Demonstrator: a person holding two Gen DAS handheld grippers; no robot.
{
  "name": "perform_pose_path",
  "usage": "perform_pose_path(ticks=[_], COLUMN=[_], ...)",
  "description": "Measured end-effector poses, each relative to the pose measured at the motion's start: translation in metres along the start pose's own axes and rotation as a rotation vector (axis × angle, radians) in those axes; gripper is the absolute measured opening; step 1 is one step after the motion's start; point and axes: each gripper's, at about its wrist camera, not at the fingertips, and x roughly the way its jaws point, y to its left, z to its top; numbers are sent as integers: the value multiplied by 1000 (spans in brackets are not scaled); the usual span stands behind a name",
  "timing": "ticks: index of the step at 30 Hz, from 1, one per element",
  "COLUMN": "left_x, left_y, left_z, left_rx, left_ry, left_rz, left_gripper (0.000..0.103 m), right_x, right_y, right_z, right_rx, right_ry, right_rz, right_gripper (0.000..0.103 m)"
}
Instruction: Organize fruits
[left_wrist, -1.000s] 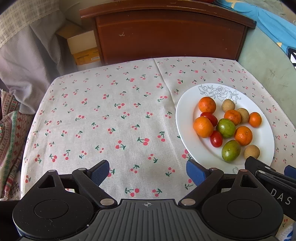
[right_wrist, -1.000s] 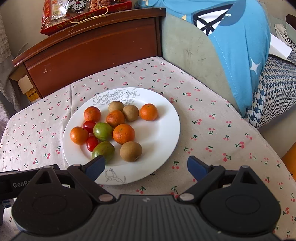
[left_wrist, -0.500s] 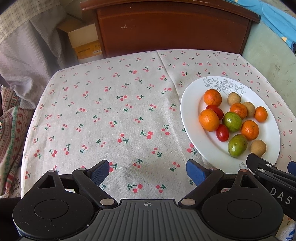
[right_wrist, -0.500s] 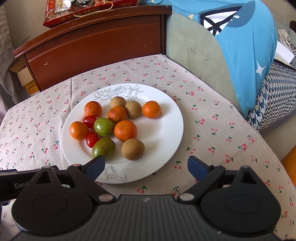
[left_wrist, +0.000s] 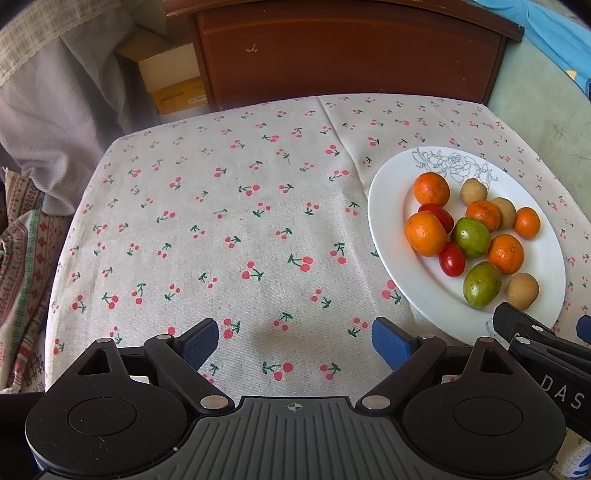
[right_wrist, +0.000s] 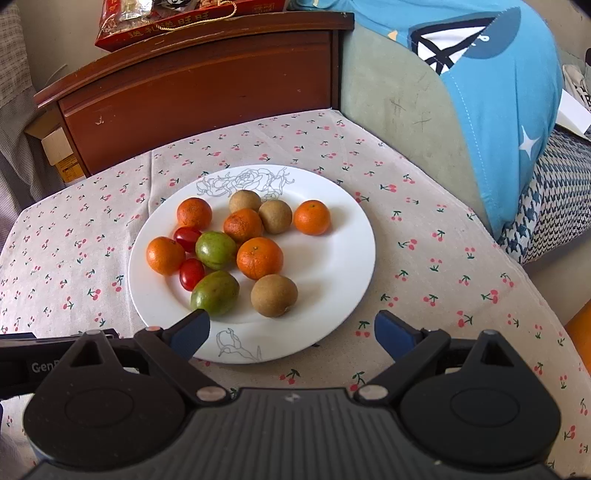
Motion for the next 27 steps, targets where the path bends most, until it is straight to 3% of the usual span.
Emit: perform_pose_path(ticks=[27], left_x=[-15], left_y=[20], left_z=[-21], left_rx=[23], left_ry=[-3], left_rz=[7], left_gripper=[92], right_x=[-14], right_y=[11], right_z=[-20], right_rx=[-85], right_ry=[-16], right_rz=[98], right_gripper=[97])
